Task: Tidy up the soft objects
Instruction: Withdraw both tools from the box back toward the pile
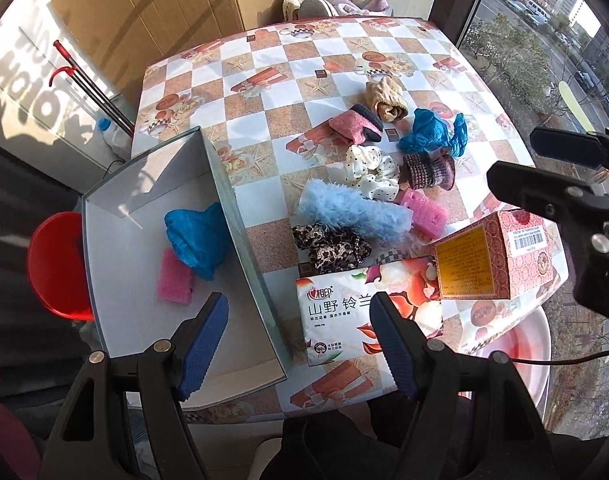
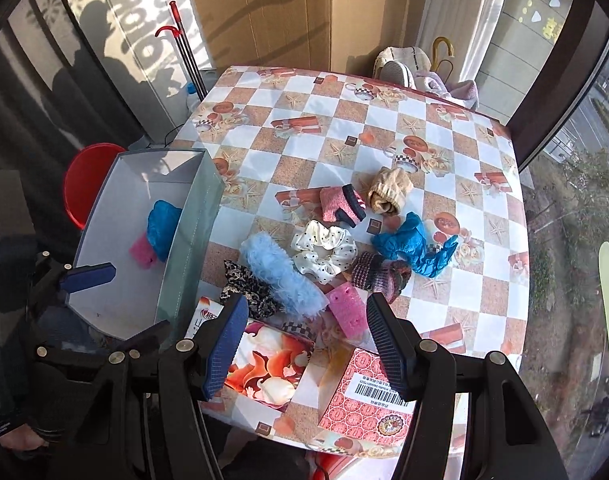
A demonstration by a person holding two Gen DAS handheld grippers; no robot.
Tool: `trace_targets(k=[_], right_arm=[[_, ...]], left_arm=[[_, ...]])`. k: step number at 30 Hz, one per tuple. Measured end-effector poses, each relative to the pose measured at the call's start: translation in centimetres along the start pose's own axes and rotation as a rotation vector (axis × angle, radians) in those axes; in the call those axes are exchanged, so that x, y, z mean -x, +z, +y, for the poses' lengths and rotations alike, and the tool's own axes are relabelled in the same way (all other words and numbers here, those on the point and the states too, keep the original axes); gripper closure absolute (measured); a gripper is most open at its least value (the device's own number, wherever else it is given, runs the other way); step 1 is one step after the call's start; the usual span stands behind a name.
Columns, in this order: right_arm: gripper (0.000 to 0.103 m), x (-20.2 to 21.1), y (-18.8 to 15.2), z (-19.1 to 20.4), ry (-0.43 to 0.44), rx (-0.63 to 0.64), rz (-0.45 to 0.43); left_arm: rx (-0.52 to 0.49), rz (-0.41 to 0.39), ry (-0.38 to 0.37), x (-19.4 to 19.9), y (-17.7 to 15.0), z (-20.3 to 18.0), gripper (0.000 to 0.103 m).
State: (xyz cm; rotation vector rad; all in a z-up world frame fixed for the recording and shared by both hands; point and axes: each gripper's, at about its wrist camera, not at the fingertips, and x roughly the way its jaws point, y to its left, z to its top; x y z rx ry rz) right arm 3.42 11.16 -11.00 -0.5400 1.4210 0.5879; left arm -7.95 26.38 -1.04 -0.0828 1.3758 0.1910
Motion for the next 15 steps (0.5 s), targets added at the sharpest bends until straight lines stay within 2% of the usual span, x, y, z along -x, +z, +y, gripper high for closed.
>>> trace_targets(k=[5,15], right_arm=[[0.04,0.4,-0.3,-0.1,-0.006,0.045,-0.018],[0.04,-0.1,-0.8,-3.5,0.035,-0.014,-0.008]], left_arm=[[-0.016,0.006,0.015,0.1,0.3,-1.2,0.026],[-0.021,0.026,-0.009,-0.8,1.4,-3.3,0.026]])
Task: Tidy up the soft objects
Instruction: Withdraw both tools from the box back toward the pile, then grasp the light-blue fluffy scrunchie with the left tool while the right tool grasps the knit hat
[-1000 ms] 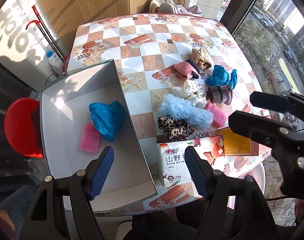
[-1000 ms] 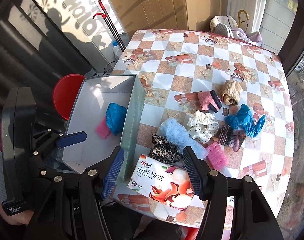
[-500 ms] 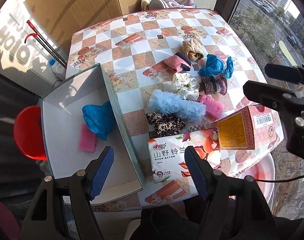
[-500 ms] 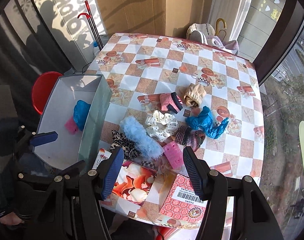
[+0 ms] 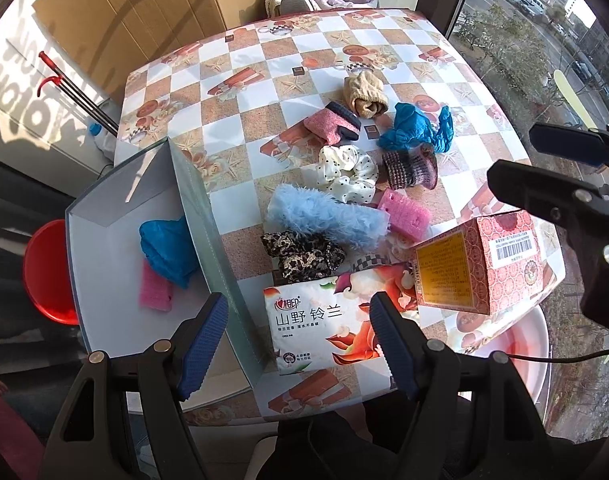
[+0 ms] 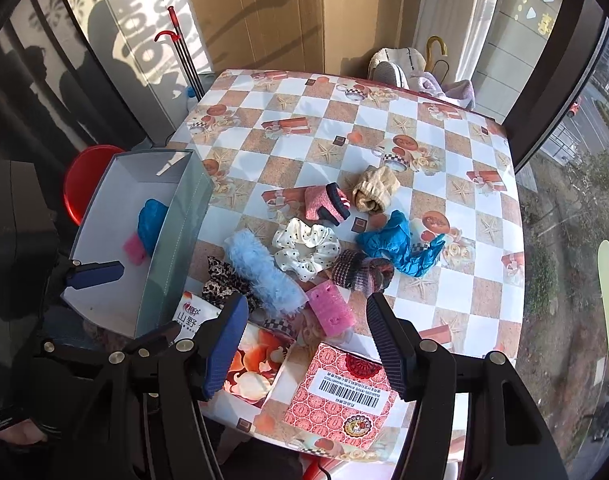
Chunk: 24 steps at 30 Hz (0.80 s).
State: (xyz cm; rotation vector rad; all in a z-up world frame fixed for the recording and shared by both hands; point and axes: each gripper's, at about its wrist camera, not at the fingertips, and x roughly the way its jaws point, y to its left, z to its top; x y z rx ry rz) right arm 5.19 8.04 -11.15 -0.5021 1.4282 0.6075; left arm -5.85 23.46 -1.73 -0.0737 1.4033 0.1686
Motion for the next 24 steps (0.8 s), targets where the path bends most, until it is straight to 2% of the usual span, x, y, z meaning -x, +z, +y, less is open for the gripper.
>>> trace_targets(k=[9,15,20,24], right_arm=[[0.04,-1.3,0.5,-6.8,0.031,-0.068,0.013],[0.04,-4.8,1.1,-10.5,0.03,-0.046,0.054],[0.04,-8.6,1.0,-11.4,0.096,-0.004,0.122],[0.04,-11.8,1.1,-10.5,0.138,0.077,0.177]], left_arm=[[0.03,0.03,-0.051,-2.3,2.8,-0.7,0.026],[0.045,0.082,-0.137,-6.2,5.7,-2.0,0.027],[0.044,0.136,-0.175,-9.6,6.8,-2.8,0.033],[0.109,0.198,-0.178,-12.1,6.9,-1.3,0.034]])
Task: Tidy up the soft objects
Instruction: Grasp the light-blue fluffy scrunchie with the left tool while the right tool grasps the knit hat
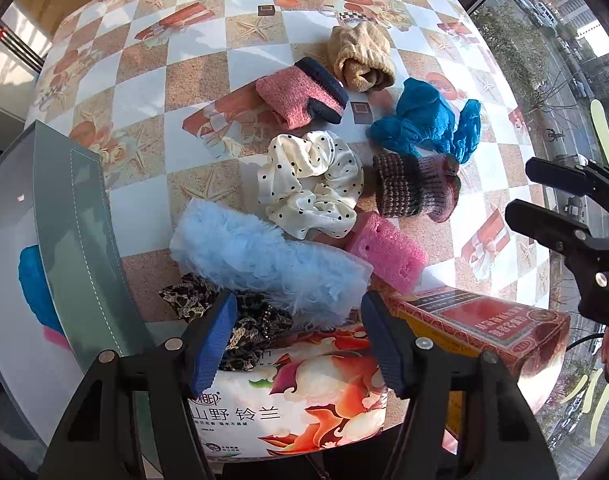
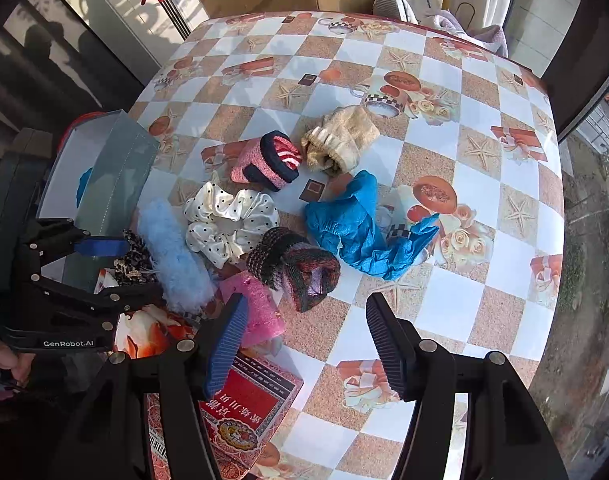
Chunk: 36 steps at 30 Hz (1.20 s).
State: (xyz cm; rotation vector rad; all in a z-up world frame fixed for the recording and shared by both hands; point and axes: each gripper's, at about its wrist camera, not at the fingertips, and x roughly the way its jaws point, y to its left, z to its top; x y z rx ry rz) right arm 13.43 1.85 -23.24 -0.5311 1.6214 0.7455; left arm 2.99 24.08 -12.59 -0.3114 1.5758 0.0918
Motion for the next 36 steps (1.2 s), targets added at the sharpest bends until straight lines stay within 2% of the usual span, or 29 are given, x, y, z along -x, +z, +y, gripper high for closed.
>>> trace_targets(k=[3,7,11,12,13,14,15,16,18,23,26,28,30,31,32,33,35,36], right_arm=[[0.04,-2.1,0.8,0.5,0.039,0.058,0.033],[0.04,-4.7,1.9,1.0,0.071,0.119,0.084],[0.04,-7.1,2.5,1.7,0.05,0.175,0.125],[0.049,-7.6,2.6,1.8,0.045,0.185,0.129],[0.058,-8.0,2.6,1.9,0.039,0.195,0.138],[0.064,-8.4,2.6,1.8,0.033,0.204,0.158],[0.066,-8.6,2.5,1.8,0.032,0.209,0.165],[0.069,-8.5,2.3,1.8,0.035,0.217,0.16],[0.081,-8.1,2.0,1.7,0.033,0.234,0.158],[0.082,-6.5,1.1,0.1,0.042,0.196,0.125],[0.082,-6.1,0.9,-0.2,0.084,0.197,0.114],[0.081,-6.5,0.7,0.0,0.071,0.225,0.142],[0.078,-6.8,0.8,0.6,0.064,0.259,0.146],[0.078,-6.9,0.8,0.7,0.066,0.268,0.149],[0.072,-7.0,0.8,0.7,0.068,0.276,0.15],[0.05,-7.1,0.8,0.7,0.076,0.281,0.152],[0.026,-7.5,0.8,1.4,0.076,0.317,0.159],[0.026,-7.5,0.5,1.9,0.069,0.358,0.153]], left_arm=[[0.034,0.033,-0.007,-1.1,0.5,1.0,0.034],[-0.014,0.059,0.021,-2.4,1.2,0.5,0.033],[-0.011,0.101,0.024,-4.3,1.7,0.3,0.032],[-0.004,0.109,0.016,-4.7,1.7,0.4,0.033],[-0.001,0.113,0.002,-5.0,1.7,0.4,0.035],[-0.006,0.116,-0.008,-5.2,1.7,0.4,0.053],[-0.013,0.125,-0.007,-5.4,1.7,0.3,0.07],[-0.016,0.128,-0.008,-5.4,1.6,0.3,0.073],[-0.014,0.114,-0.033,-4.9,1.4,0.3,0.08],[-0.02,0.071,-0.063,-3.1,1.4,-0.4,0.082],[0.01,0.117,-0.08,-4.1,1.6,-0.8,0.079],[0.026,0.139,-0.058,-5.0,1.7,-1.0,0.073],[0.038,0.151,-0.058,-5.5,1.8,-1.2,0.057],[0.041,0.151,-0.055,-5.7,1.8,-1.4,0.054],[0.043,0.157,-0.054,-5.9,1.8,-1.5,0.049],[0.047,0.164,-0.055,-6.1,1.7,-1.6,0.046],[0.064,0.171,-0.073,-6.4,1.5,-1.4,0.046],[0.077,0.17,-0.086,-6.4,1.4,-1.3,0.046]])
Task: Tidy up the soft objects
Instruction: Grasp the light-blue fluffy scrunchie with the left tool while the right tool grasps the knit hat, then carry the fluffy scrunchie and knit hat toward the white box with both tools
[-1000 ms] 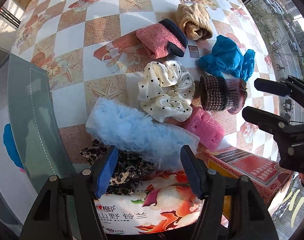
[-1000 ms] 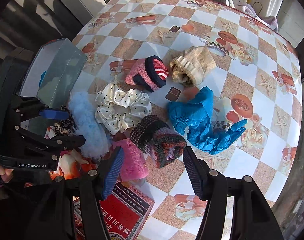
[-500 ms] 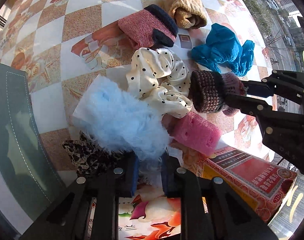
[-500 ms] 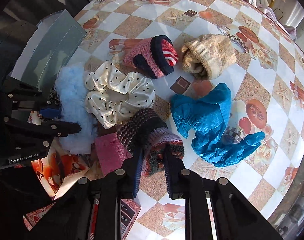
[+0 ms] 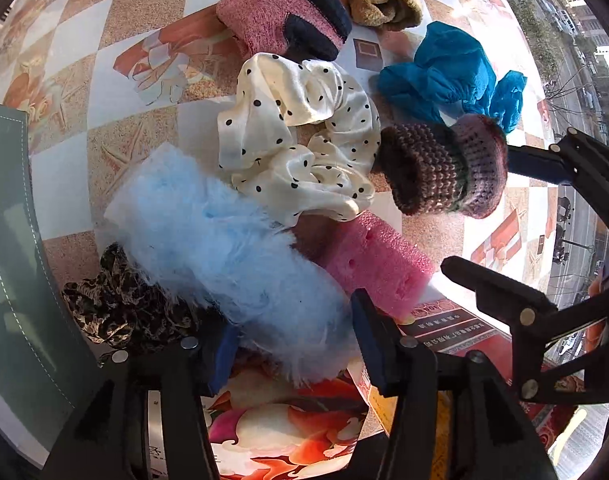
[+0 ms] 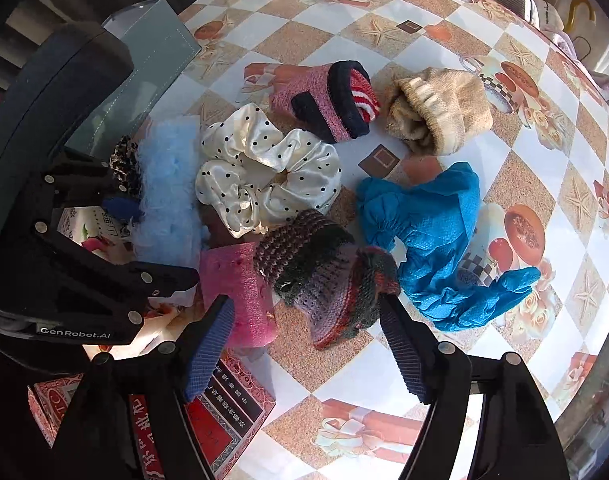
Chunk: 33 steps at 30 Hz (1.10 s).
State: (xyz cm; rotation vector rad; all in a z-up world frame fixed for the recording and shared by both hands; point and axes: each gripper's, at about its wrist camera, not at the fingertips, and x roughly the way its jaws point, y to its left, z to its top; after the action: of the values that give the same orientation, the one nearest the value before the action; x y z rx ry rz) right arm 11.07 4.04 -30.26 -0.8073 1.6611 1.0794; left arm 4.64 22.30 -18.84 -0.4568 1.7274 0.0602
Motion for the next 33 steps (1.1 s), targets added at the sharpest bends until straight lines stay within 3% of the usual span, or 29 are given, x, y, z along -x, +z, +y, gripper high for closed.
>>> trace_targets(k=[2,5,7,9,11,17,21,27,33], right_arm=[[0.026,-0.4,0.1,0.5,-0.005,0.047,0.01],[0.032,-1.4,0.5,0.5,-0.02,0.071,0.036],[0.042,-2.1,1.0,0.2,-0.005,0.044,0.042],[0.073,-2.7,1.8,-0.7,0.042,-0.028,0.05],[0.081,-2.5,2.1,-1.4,0.108,-0.104,0.03],[0.083,1.2,0.8,-2.3,0.118,-0.205,-0.077],[0.083,4.4,-1.2,-2.6,0.091,-0.262,-0.148],[0.083,9.3,-4.8,-3.1,-0.075,-0.392,-0.199],[0.083,14.1,-9.9,-2.1,-0.135,-0.523,-0.229]], left_arm=[[0.02,-0.001,-0.031,-0.3,-0.1,0.3,0.047],[0.017,0.001,-0.018,-0.8,-0.5,0.5,0.069],[0.008,0.001,-0.007,-0.9,-0.2,0.6,0.077],[-0.002,-0.008,-0.013,-1.3,0.1,0.2,0.084],[-0.018,-0.031,-0.013,-0.6,-0.1,0.0,0.085],[-0.032,-0.102,-0.03,2.8,-1.1,-0.6,0.086],[-0.088,-0.146,-0.002,5.0,-1.8,-2.0,0.086],[-0.238,-0.234,-0.018,8.8,-2.2,-7.6,0.086],[-0.417,-0.278,-0.033,12.6,-3.7,-14.2,0.086]])
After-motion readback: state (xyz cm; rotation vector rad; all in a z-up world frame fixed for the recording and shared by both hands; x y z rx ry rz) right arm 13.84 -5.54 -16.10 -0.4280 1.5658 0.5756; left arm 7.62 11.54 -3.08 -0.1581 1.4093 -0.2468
